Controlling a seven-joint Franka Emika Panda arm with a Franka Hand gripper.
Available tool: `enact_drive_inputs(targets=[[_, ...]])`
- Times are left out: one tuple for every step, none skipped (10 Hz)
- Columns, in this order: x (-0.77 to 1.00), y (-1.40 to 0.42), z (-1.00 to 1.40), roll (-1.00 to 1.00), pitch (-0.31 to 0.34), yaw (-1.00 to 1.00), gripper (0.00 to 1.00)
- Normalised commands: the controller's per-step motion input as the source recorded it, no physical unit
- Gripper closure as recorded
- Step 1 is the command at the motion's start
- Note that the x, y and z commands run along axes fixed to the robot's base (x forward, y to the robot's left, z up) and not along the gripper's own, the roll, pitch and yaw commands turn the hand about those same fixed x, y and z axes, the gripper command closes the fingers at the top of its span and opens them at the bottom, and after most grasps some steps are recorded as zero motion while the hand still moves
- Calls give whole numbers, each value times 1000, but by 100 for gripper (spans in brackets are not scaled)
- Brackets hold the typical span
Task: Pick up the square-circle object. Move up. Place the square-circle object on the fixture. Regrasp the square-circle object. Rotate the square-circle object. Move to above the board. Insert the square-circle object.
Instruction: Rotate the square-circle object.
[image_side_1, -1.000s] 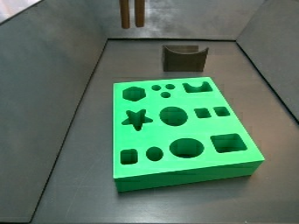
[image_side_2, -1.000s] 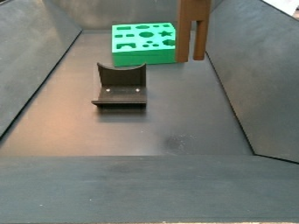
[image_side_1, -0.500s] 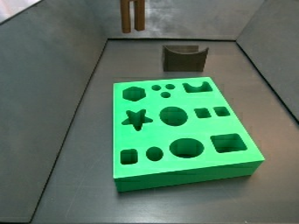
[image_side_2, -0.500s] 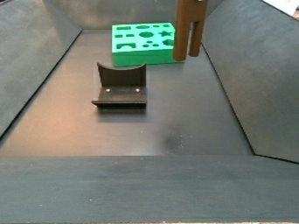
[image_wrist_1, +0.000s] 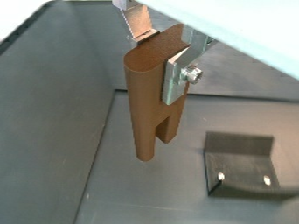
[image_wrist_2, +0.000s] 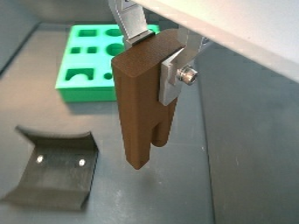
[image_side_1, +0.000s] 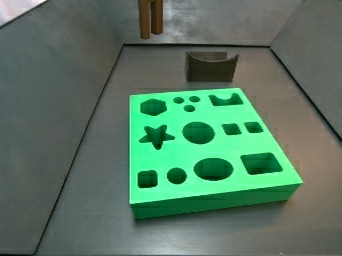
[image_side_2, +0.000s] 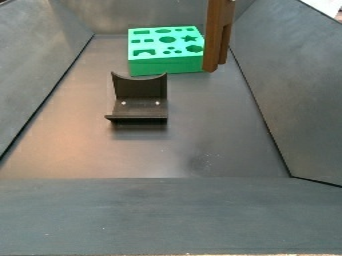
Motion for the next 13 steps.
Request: enact_drive_inputs(targets=[[-29, 0, 21, -64, -52, 1000, 100], [-28, 0, 21, -74, -60, 1000, 100], [-28, -1, 20, -84, -68, 793, 100], [-29, -1, 18, -84, -67, 495, 100], [-29, -1, 16, -84, -66, 321, 100], [-29, -1, 15, -84, -65, 206, 100], [0, 0, 0, -57, -44, 1000, 100], [0, 0, -1, -58, -45, 1000, 100], [0, -2, -1, -72, -60, 1000, 100], [0, -2, -1, -76, -63, 895, 100], [0, -2, -1, -76, -63, 557, 100], [-1, -1, -1, -76, -63, 362, 100], [0, 0, -1000, -276, -62, 181, 100]])
